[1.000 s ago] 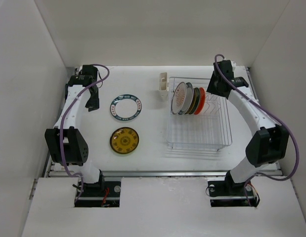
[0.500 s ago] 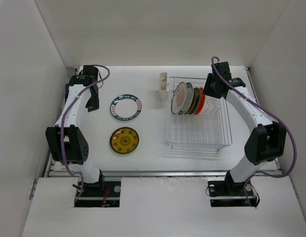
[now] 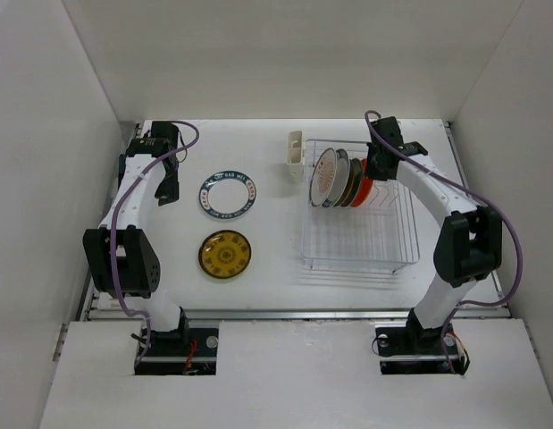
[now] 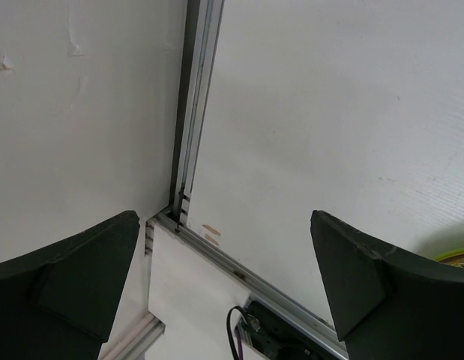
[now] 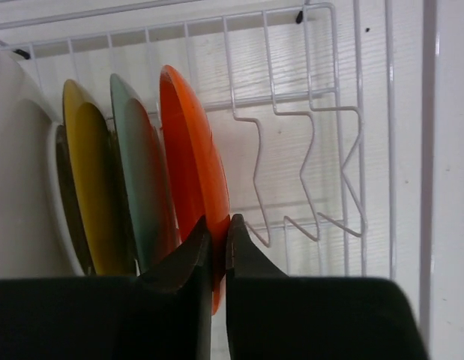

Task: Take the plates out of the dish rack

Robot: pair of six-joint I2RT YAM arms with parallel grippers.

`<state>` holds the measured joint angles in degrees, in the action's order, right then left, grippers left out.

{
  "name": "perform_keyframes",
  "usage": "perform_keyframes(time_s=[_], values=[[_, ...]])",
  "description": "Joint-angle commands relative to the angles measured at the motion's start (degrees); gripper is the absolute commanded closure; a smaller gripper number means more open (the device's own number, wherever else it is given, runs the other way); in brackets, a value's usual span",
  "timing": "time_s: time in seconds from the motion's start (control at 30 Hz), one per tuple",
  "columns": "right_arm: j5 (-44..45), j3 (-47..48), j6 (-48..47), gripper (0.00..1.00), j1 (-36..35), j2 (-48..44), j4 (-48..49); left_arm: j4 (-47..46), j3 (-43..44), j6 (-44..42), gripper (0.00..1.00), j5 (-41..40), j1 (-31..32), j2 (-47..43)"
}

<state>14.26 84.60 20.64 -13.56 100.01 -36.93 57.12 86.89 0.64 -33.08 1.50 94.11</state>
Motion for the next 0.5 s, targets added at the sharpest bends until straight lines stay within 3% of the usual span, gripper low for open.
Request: perform_keyframes(time_s=[0.0,0.3,0.37,0.47], values=[[4.3,4.3,2.1,1.00,0.1,-4.9,-2.3,0.4,0.3,0.0,0.02,-0.9,0.0,-1.5],[32.9,24.5,0.1,1.00,-3.8,-10.3,-20.4,1.6,2.7,0.0,0.02,1.4,0.0,-2.0],[34.7,25.8,0.1,1.00,-7.1,-11.5,-21.0,1.6,2.7,0.0,0.02,2.0,0.0,-2.0],[30.4,26.7,-0.4,1.00,-15.1,-12.6,-20.6,2.1,3.2,0.0,0.02,2.5,0.0,-2.0]])
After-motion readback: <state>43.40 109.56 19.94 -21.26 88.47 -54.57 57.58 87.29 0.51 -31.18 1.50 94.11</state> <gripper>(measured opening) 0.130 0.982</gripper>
